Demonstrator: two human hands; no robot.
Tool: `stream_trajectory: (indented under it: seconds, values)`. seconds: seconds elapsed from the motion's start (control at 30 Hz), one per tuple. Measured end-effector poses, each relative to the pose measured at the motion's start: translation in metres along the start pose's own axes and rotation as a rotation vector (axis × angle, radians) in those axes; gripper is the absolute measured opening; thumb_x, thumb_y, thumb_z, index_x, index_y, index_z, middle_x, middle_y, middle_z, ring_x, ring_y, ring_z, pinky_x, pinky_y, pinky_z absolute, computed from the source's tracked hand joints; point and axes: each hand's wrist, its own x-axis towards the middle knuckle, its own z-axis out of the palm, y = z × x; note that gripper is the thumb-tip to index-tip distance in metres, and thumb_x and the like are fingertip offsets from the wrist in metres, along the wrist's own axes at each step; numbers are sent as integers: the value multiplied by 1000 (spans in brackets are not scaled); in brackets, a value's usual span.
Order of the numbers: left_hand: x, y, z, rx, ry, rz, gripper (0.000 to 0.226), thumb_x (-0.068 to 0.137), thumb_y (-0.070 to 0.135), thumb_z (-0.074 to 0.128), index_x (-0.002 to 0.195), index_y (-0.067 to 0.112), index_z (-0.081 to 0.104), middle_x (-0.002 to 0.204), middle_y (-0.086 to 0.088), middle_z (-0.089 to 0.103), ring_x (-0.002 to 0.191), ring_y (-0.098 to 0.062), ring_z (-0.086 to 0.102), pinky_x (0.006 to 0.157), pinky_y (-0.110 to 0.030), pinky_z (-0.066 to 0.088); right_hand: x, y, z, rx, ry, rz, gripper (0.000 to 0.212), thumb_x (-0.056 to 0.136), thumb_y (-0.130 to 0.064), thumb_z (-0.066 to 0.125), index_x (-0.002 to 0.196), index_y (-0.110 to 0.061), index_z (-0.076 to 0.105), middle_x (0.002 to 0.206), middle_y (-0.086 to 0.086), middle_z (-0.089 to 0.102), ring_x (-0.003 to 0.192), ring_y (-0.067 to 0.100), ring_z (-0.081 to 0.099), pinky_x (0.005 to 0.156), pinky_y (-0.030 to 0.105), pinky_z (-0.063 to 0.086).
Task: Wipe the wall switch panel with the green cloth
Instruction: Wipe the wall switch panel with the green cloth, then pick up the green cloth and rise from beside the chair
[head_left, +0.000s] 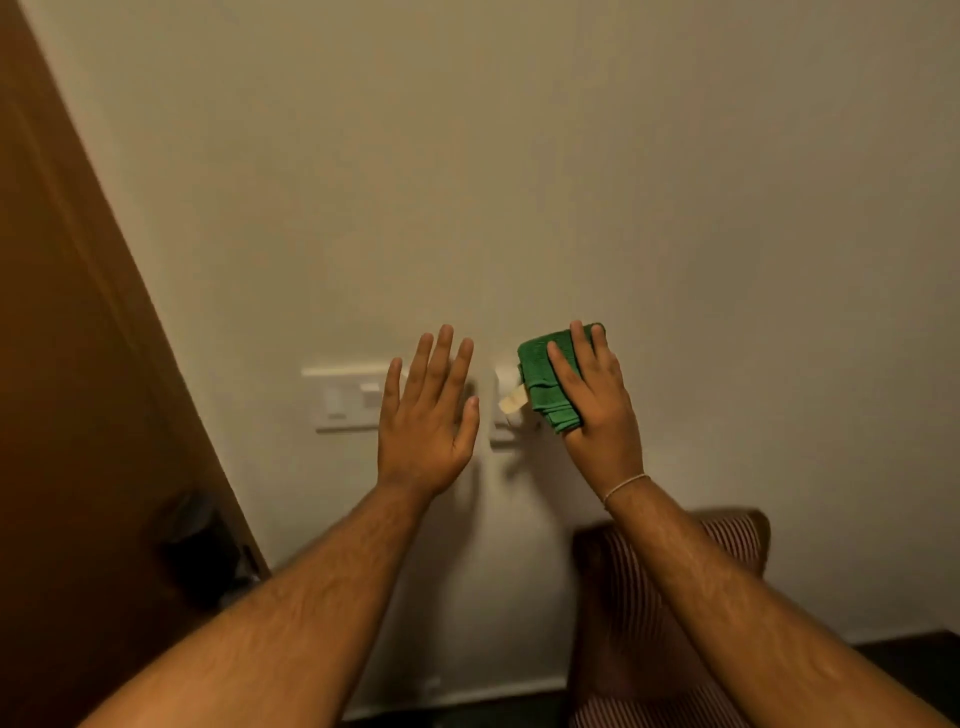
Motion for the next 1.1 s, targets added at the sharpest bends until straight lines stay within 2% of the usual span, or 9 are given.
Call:
stream_trajectory:
  seconds: [0.2, 0.27, 0.33, 0.5, 0.6, 0.73, 0.83, 0.93, 1.1]
  values:
    - [-126, 67, 90, -122, -277, 33, 74, 113, 44, 36, 182, 21, 23, 190, -5, 12, 176, -15, -11, 140, -47, -1, -153, 54, 1, 13, -320, 224, 70, 95, 0, 74, 158, -7, 46, 172, 15, 26, 163, 41, 14, 131, 59, 24]
    - [-176, 90, 118, -171, -358, 43, 71, 111, 42, 40, 178, 17, 35, 187, -7, 24, 176, -22, 11, 137, -54, 14, -213, 73, 7, 25, -440, 318, 71, 92, 3, 77, 156, -3, 47, 170, 19, 26, 160, 48, 16, 127, 66, 28]
    - [-229, 108, 139, -251, -479, 24, 72, 110, 40, 43, 178, 17, 35, 186, -8, 28, 173, -29, 26, 137, -53, 17, -278, 83, 12, 68, -522, 433, 77, 89, 7, 76, 158, -5, 44, 172, 17, 25, 162, 47, 15, 129, 62, 26]
    - [-332, 135, 185, -309, -742, 64, 75, 111, 43, 44, 181, 22, 25, 189, -2, 20, 176, -23, 19, 140, -46, 10, -419, 110, 29, 120, -738, 687, 73, 91, 10, 70, 157, -4, 45, 170, 17, 30, 161, 44, 16, 129, 63, 26]
    - [-383, 143, 207, -307, -908, -40, 74, 112, 49, 32, 181, 24, 17, 190, 4, 8, 176, -21, 9, 140, -45, 5, -484, 131, 50, 134, -878, 810, 75, 93, 8, 67, 160, -7, 36, 172, 13, 24, 161, 38, 10, 128, 63, 28]
    - [-436, 154, 235, -278, -1015, -121, 74, 112, 49, 31, 178, 16, 33, 187, -1, 22, 174, -26, 16, 139, -45, 6, -554, 161, 76, 90, -1047, 851, 74, 97, 5, 62, 164, -11, 34, 175, 11, 24, 164, 39, 14, 117, 59, 45]
    - [-452, 157, 253, -253, -1070, -108, 73, 113, 47, 29, 180, 17, 30, 188, -1, 19, 175, -22, 10, 139, -43, -1, -582, 185, 98, 48, -1117, 818, 69, 103, -8, 59, 166, -15, 31, 177, 8, 21, 165, 35, 13, 122, 55, 39]
    - [-459, 158, 268, -254, -1113, -100, 73, 112, 41, 31, 182, 19, 23, 190, 1, 12, 176, -19, 2, 138, -37, -13, -598, 204, 119, -15, -1102, 799, 72, 103, -13, 60, 167, -16, 27, 177, 10, 16, 166, 34, 10, 132, 52, 22]
    - [-457, 163, 286, -233, -1190, -64, 78, 109, 43, 24, 183, 22, 10, 191, 2, -2, 174, -15, -15, 137, -39, -19, -607, 218, 144, -89, -1268, 752, 88, 102, -17, 59, 171, -18, 4, 180, 8, -4, 166, 34, -7, 136, 54, 1]
